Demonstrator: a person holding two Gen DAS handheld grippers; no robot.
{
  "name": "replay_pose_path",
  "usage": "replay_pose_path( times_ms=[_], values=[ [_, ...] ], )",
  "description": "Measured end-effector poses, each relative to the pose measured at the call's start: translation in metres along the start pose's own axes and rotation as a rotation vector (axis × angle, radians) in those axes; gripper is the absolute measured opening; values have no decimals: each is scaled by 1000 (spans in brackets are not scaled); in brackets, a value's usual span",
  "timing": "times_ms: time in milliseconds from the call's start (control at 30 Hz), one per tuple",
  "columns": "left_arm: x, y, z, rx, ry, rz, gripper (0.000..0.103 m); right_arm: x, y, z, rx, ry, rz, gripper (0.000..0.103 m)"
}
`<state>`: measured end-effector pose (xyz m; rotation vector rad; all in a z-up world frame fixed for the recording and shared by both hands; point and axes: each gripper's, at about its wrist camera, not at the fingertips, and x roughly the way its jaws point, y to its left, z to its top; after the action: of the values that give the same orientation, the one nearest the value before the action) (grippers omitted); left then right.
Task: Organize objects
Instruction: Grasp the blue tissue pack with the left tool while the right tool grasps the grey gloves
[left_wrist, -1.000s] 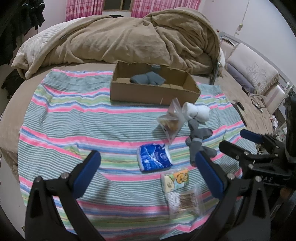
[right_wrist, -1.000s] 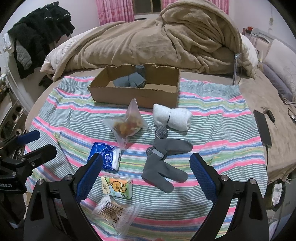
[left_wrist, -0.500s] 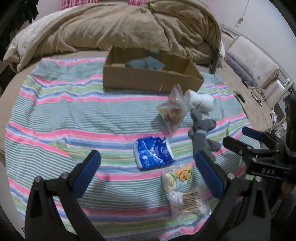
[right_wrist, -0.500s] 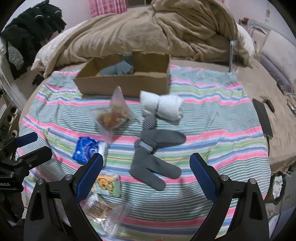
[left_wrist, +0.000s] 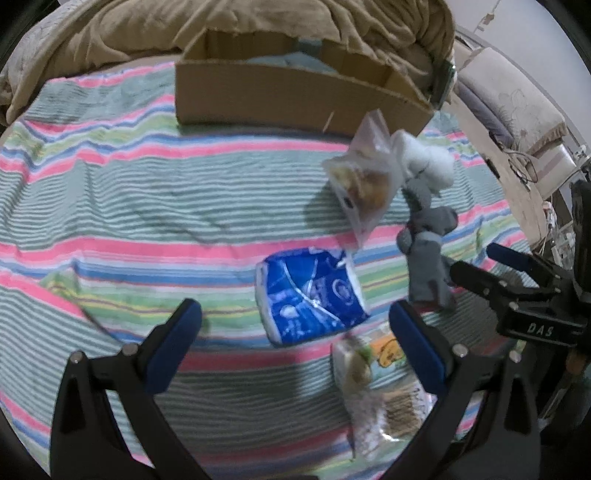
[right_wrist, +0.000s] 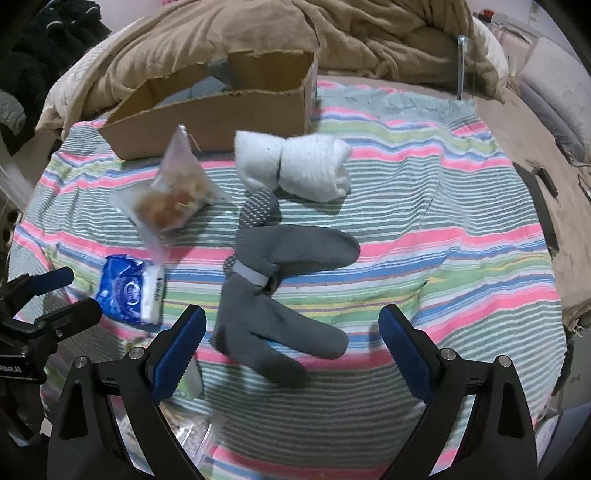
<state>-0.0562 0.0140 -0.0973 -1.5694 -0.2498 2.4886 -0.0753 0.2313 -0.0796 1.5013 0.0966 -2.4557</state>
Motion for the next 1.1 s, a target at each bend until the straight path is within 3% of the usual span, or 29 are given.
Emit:
replay_pose_path(
  times_ms=[200, 433, 633, 700, 800, 1100],
  values=[
    [24, 1, 1, -2, 55, -11, 88, 17, 5, 4, -11, 39, 39, 91],
    [40, 2, 2, 9, 78, -23, 85, 32, 17, 4, -58, 66, 67, 79],
    [38, -3, 2, 28, 52, -35, 61, 35, 18, 6, -70, 59, 52, 50],
    [35, -5, 3, 34, 42, -36, 53, 32, 19, 6, -70, 57, 76, 30],
    [31, -5, 4, 41, 32, -52, 40, 29, 21, 4, -79, 51, 81, 27],
    [16, -10, 6, 63, -13, -88, 20, 9, 14, 2, -75, 10, 109, 24]
  ],
)
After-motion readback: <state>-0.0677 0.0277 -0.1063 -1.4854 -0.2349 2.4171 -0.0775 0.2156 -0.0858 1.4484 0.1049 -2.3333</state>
